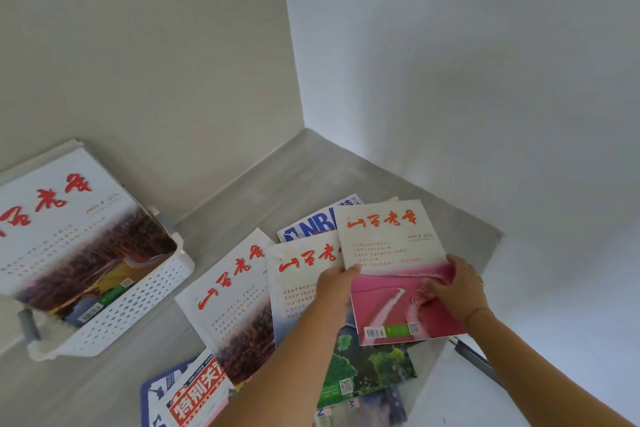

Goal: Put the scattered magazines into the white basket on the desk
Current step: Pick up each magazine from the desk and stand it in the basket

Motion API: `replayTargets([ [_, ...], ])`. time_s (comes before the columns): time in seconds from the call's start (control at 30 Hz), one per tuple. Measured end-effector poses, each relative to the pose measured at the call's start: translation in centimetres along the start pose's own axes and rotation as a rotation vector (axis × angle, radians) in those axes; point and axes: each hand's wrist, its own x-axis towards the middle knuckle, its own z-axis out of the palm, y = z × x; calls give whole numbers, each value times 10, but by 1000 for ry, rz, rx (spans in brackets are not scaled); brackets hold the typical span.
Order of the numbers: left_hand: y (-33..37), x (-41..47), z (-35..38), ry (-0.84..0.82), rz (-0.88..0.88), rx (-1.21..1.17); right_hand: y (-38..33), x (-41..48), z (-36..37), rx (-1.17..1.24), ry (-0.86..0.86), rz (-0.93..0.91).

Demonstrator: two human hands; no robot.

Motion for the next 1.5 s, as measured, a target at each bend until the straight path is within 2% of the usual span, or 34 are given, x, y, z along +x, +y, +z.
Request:
replayTargets([
  [0.2, 1, 3, 4, -45, 167, 177, 1, 8, -1, 84, 1, 52],
  [0.33, 11, -2, -4, -88, 319, 161, -8, 15, -7, 253, -20, 13],
  [0.43, 26, -9, -22, -111, 403, 155, -25, 18, -12, 493, -146, -22],
  [0.5, 34, -14, -43, -94, 434, 141, -41, 20, -11, 558, -244, -58],
  [0.6, 47, -22, -87, 56, 463, 129, -81, 20, -4, 469, -254, -214],
  [0.73, 57, -39, -157, 319, 496, -65, -160, 3, 25, 343, -296, -454],
  [0.9, 66, -72, -252, 716, 572, -92, -273, -23, 84, 286, -435, -691],
  [0.97, 69, -86, -289, 822, 589, -130, -314, -38, 106, 276, -482, -769],
  [1.1, 71, -109, -350, 932, 610, -239, -379, -65, 141, 263, -490, -906],
  [1.23, 65, -113, -387, 1040, 593, -285, -417, -83, 177, 239, -507, -963],
  [1.5, 29, -70, -409, 1147, 386, -292, -420, -72, 243, 99, -538, -898],
])
